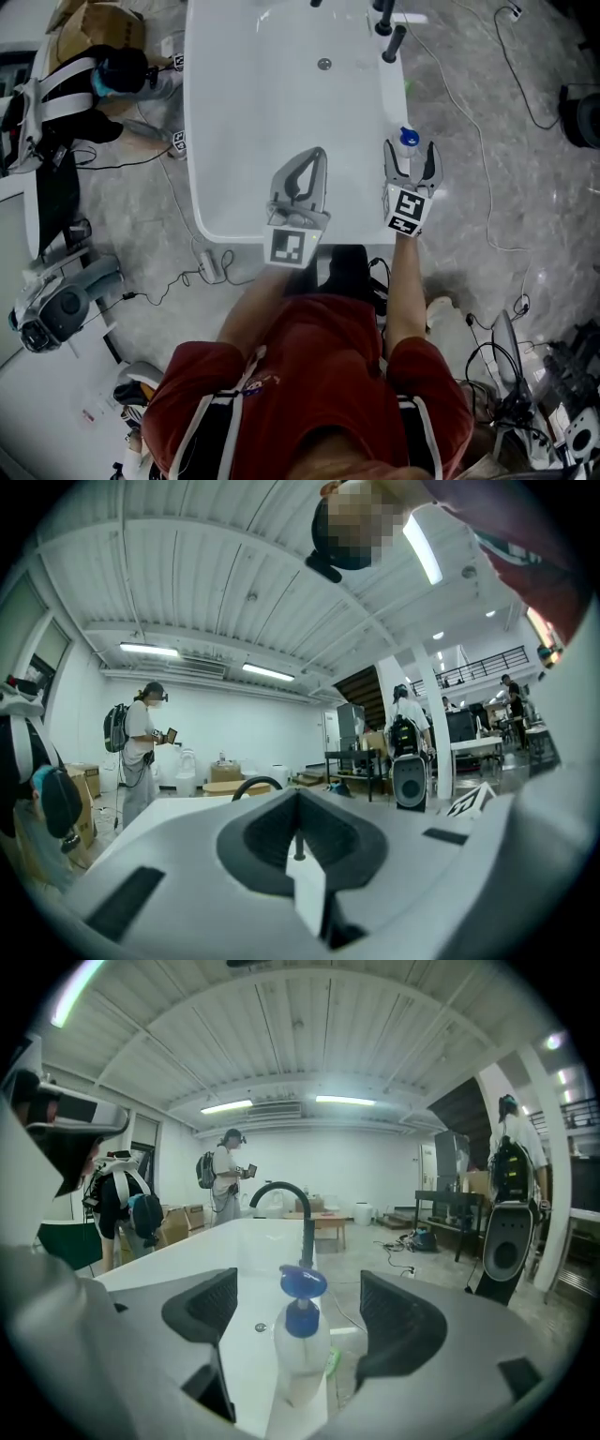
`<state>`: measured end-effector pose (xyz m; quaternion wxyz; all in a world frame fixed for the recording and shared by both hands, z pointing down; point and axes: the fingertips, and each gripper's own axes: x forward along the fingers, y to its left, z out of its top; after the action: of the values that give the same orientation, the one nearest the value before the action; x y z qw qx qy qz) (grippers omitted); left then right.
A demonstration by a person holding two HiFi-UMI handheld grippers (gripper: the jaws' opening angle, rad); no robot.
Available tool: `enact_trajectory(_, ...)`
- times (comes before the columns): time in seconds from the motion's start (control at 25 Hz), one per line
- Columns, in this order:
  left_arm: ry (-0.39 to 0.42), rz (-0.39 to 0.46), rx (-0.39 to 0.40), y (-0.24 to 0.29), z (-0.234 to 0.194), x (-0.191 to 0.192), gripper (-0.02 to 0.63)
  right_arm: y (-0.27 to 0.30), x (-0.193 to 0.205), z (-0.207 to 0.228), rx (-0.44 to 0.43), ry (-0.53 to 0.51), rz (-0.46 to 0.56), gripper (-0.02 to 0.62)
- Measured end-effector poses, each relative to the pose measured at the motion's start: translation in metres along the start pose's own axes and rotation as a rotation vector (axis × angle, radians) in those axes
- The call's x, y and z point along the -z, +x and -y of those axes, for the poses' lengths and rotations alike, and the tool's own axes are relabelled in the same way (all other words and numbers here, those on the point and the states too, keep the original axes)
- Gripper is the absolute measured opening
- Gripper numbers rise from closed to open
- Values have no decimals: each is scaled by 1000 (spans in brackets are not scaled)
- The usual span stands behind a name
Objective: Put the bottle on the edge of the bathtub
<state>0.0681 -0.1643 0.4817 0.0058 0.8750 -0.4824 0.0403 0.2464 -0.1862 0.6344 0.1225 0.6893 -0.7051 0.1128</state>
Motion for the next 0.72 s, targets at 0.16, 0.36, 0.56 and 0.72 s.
enact_trajectory(0.16, -1, 24, 2, -16, -9, -11, 15, -25, -29, -14, 23, -17, 44, 394)
enact_trajectory(0.36, -1, 60, 13, -28, -13, -27, 15, -57, -70, -29, 42, -51, 122, 394)
enact_trajectory(0.56, 16, 107, 24, -45, -18, -51, 15, -101, -121, -46, 67, -86, 218, 394)
enact_trajectory(0.72, 17, 129, 45, -61, -27, -63, 15, -122, -147, -64, 53, -81, 227, 394)
